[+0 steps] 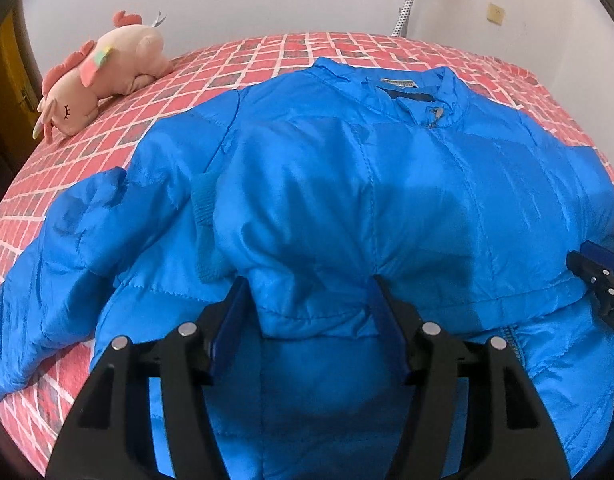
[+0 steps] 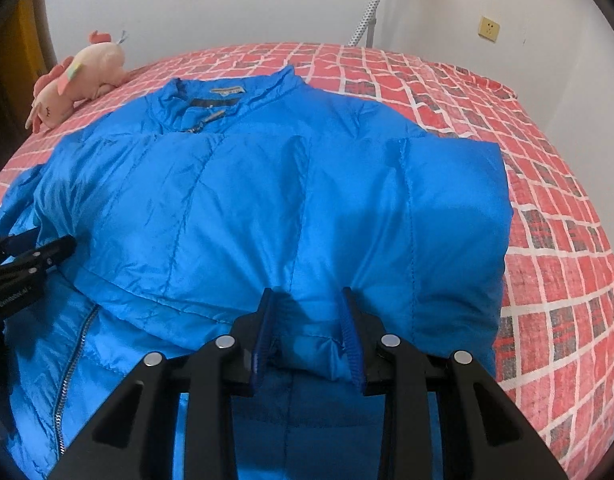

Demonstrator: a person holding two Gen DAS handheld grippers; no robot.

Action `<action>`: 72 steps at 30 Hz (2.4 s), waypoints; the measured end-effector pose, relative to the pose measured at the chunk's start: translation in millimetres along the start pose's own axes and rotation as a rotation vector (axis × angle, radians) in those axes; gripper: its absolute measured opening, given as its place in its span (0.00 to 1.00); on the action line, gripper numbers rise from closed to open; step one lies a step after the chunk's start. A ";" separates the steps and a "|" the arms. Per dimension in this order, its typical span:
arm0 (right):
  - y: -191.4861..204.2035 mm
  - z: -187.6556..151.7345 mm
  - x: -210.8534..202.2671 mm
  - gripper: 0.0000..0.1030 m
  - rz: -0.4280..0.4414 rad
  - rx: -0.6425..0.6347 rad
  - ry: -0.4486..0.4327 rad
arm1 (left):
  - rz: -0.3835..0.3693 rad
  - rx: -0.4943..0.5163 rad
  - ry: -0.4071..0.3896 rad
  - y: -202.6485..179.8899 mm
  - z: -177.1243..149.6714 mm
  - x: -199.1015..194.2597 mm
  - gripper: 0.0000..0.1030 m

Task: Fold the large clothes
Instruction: 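Move the left tool to the other sleeve's white-banded cuff, then grasp the cuff with the left tool and fold the sleeve across the body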

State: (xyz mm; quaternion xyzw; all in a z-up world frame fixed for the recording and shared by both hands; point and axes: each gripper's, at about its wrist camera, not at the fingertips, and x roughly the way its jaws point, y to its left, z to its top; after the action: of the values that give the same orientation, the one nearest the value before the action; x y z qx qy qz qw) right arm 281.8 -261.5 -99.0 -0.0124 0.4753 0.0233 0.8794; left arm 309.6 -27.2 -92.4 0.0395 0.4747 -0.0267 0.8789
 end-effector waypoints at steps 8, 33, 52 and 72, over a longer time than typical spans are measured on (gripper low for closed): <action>-3.4 3.4 -11.9 0.42 0.031 0.007 -0.005 | -0.020 0.021 -0.028 8.9 0.4 -27.2 0.69; 3.1 3.9 -27.2 0.70 0.111 -0.026 0.055 | 0.460 -0.837 0.099 437.7 -169.5 -157.0 0.88; -1.0 4.5 -21.2 0.70 0.103 -0.018 0.067 | 0.311 -0.893 0.046 436.0 -155.8 -117.7 0.38; -17.3 8.4 -34.1 0.70 0.103 0.019 0.041 | 0.116 -0.481 -0.320 246.6 -25.9 -205.2 0.20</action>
State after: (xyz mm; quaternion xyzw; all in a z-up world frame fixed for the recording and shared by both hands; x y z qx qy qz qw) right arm 271.1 -279.4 -65.9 0.0199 0.4934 0.0636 0.8673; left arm 196.5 222.6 75.9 -0.1476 0.3198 0.1308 0.9267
